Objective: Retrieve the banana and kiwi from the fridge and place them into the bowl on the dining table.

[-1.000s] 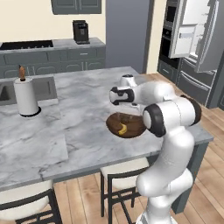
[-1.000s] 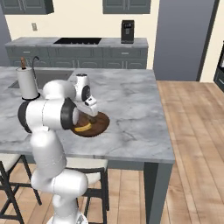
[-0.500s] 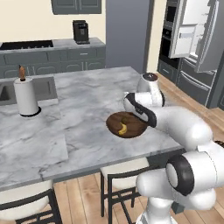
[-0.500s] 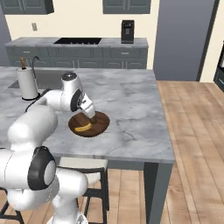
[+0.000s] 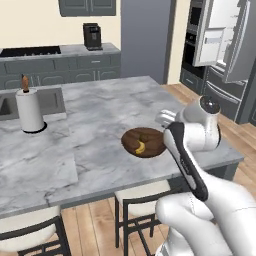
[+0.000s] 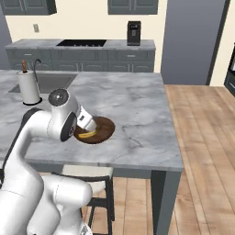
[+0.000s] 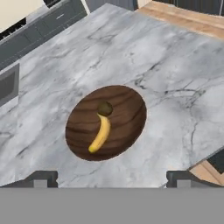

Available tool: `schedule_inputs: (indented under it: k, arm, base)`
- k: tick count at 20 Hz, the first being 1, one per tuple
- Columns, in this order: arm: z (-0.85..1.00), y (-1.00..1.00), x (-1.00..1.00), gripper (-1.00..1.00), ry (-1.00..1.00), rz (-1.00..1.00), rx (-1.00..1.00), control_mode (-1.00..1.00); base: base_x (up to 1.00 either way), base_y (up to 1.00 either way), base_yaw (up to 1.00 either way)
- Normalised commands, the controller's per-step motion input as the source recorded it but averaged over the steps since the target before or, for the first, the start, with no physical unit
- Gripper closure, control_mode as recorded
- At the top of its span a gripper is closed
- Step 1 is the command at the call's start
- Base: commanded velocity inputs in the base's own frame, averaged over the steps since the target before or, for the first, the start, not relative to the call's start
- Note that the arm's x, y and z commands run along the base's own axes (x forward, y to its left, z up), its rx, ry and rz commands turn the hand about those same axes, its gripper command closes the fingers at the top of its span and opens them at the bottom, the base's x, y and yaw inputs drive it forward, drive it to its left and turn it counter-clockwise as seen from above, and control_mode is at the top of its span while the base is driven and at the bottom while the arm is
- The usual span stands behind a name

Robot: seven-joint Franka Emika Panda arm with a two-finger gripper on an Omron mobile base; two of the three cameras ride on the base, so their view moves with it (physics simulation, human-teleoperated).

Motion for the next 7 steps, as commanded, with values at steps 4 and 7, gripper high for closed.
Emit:
schedule_inputs:
  k: [4, 7]
  arm:
    - [0.59, -0.06, -1.0, -1.0, -0.14, 0.11, 0.0, -1.0]
    - [0.92, -0.01, -1.0, -1.0, -0.08, 0.09, 0.0, -1.0]
  base:
    - [0.0, 0.0, 0.0]
    - [0.0, 0.0, 0.0]
